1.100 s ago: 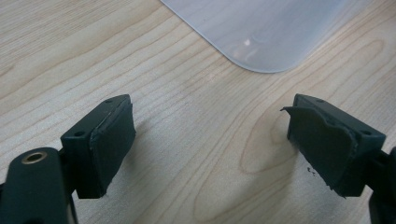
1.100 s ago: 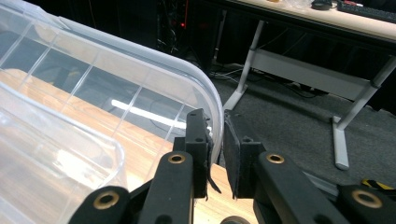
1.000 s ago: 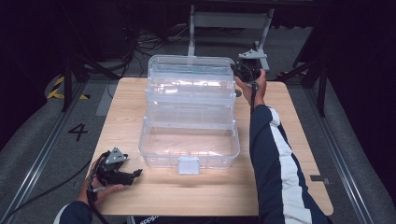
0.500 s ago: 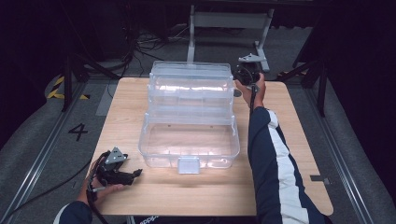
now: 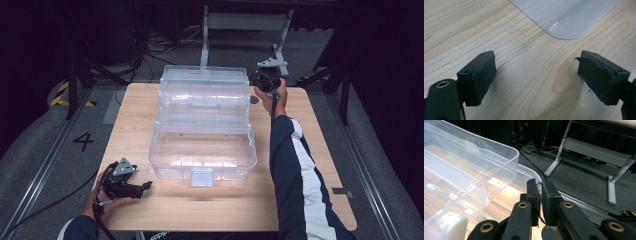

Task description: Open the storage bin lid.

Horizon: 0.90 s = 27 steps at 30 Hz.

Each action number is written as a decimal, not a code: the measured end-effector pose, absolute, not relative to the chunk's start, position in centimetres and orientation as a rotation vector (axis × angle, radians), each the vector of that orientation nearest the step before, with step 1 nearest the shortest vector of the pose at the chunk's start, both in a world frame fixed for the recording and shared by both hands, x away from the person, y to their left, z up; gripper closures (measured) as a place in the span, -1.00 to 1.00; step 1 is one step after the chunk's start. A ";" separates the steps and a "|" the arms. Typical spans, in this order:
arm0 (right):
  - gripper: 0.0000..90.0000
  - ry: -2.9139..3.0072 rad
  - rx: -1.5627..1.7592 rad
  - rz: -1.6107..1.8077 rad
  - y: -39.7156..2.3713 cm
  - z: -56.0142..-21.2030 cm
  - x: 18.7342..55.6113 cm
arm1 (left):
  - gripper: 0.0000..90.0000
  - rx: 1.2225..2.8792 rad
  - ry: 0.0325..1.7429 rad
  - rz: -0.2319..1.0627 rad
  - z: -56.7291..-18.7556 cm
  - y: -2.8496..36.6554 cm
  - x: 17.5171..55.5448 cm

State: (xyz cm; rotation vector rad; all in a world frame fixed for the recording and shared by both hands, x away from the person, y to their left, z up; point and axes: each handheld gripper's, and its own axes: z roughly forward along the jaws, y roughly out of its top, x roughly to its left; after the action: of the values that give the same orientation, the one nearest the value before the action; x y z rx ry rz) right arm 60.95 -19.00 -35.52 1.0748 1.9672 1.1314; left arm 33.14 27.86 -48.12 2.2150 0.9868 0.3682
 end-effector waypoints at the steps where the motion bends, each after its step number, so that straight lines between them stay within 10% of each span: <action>1: 0.89 1.969 1.066 1.128 -19.0 -35.5 60.9 | -0.65 2.215 0.987 0.368 -48.1 27.9 33.1; 27: 0.78 2.046 0.947 1.130 -19.3 -33.7 57.9 | -0.65 2.218 0.982 0.372 -48.1 27.9 33.1</action>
State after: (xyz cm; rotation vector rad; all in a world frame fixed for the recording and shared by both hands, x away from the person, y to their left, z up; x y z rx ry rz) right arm 57.86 -19.31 -33.70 0.9469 2.0463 1.1299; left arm 33.15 27.86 -48.13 2.2179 0.9824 0.3721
